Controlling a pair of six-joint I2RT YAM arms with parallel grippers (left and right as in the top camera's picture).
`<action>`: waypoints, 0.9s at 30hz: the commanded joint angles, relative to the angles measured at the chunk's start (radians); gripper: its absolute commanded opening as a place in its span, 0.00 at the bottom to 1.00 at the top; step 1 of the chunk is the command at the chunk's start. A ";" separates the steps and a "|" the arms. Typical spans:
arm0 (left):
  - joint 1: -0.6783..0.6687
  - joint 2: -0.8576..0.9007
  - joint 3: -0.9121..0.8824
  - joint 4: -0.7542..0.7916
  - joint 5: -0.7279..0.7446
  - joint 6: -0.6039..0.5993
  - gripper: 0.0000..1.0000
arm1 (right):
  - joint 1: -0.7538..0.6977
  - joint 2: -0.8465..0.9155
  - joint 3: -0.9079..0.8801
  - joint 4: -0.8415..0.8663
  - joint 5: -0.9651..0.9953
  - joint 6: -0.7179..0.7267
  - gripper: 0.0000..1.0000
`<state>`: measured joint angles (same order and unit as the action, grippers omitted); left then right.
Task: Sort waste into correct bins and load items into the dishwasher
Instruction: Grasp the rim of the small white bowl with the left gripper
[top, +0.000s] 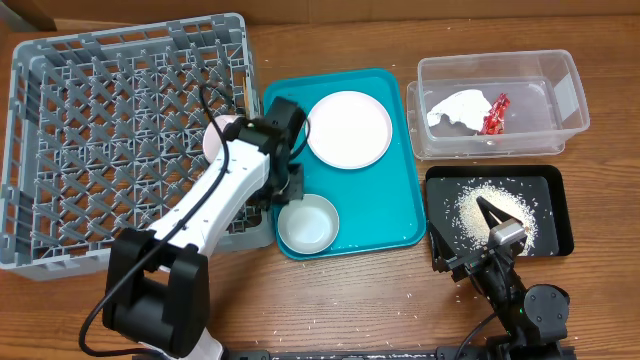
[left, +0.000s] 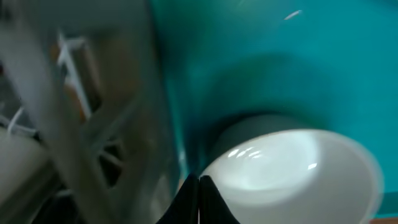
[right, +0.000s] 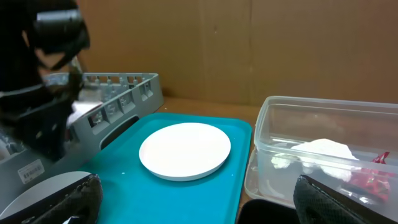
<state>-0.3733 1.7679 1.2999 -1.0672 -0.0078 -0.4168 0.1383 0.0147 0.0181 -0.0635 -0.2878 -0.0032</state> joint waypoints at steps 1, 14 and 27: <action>0.034 -0.005 -0.008 -0.013 -0.016 -0.025 0.04 | -0.002 -0.010 -0.010 0.006 0.007 0.004 1.00; 0.061 -0.105 0.021 -0.119 -0.111 0.012 0.04 | -0.002 -0.010 -0.010 0.006 0.007 0.004 1.00; 0.070 -0.110 0.047 -0.032 0.079 0.080 0.26 | -0.002 -0.010 -0.010 0.006 0.007 0.004 1.00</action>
<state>-0.2993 1.6749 1.3064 -1.1133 -0.0898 -0.3901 0.1383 0.0147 0.0181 -0.0635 -0.2878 -0.0029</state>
